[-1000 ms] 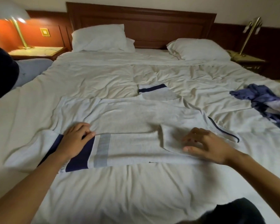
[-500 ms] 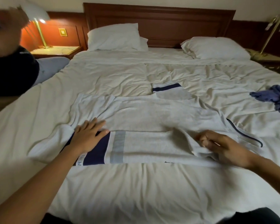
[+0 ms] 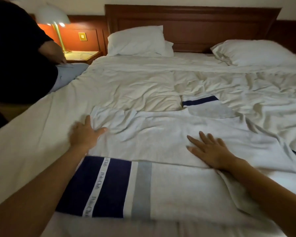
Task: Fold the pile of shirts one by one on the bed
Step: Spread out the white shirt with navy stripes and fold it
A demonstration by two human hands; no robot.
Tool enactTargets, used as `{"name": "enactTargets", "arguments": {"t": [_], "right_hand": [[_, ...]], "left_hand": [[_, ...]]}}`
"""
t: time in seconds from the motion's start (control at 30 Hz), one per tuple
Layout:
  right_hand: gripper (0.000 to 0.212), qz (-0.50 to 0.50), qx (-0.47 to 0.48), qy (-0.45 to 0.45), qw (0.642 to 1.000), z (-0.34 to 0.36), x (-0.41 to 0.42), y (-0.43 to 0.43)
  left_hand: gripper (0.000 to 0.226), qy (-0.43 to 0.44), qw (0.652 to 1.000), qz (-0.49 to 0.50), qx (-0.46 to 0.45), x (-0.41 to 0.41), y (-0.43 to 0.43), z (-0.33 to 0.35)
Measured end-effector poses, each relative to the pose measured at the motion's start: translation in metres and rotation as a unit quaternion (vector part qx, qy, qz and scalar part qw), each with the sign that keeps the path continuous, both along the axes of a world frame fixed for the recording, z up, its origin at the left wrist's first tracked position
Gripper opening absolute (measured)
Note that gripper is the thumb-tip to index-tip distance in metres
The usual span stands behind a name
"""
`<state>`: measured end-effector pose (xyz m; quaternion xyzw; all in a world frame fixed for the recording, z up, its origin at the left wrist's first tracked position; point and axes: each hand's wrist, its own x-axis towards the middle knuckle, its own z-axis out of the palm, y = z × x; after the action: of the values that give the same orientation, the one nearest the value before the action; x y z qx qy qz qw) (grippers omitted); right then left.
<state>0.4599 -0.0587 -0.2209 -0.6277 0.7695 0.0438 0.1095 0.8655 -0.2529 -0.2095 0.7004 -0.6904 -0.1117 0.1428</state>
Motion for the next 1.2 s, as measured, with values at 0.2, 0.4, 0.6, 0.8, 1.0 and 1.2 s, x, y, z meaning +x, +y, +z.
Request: {"name": "enactTargets", "arguments": {"t": [0.2, 0.4, 0.6, 0.8, 1.0, 1.2], "right_hand": [[0.072, -0.006, -0.055, 0.005, 0.998, -0.023, -0.002, -0.053], [0.07, -0.024, -0.119, 0.022, 0.992, -0.024, 0.003, -0.074], [0.065, -0.065, -0.116, 0.019, 0.991, -0.027, 0.003, -0.094], [0.072, -0.083, -0.116, 0.034, 0.989, -0.031, -0.002, -0.103], [0.066, -0.053, -0.225, -0.009, 0.973, -0.019, -0.038, -0.121], [0.067, 0.113, -0.137, 0.072, 0.982, 0.017, -0.095, -0.178]], "left_hand": [[0.045, 0.122, 0.987, 0.059, -0.086, 0.029, -0.039, -0.007], [0.094, 0.092, 0.995, 0.038, -0.022, 0.003, -0.071, -0.001], [0.089, 0.175, 0.981, 0.063, 0.055, -0.009, -0.118, 0.012], [0.05, 0.129, 0.972, 0.159, -0.115, 0.002, -0.118, 0.0], [0.061, 0.03, 0.954, -0.243, -0.172, -0.053, -0.103, -0.015], [0.075, 0.006, 0.926, -0.339, -0.165, -0.098, -0.103, -0.026]]}}
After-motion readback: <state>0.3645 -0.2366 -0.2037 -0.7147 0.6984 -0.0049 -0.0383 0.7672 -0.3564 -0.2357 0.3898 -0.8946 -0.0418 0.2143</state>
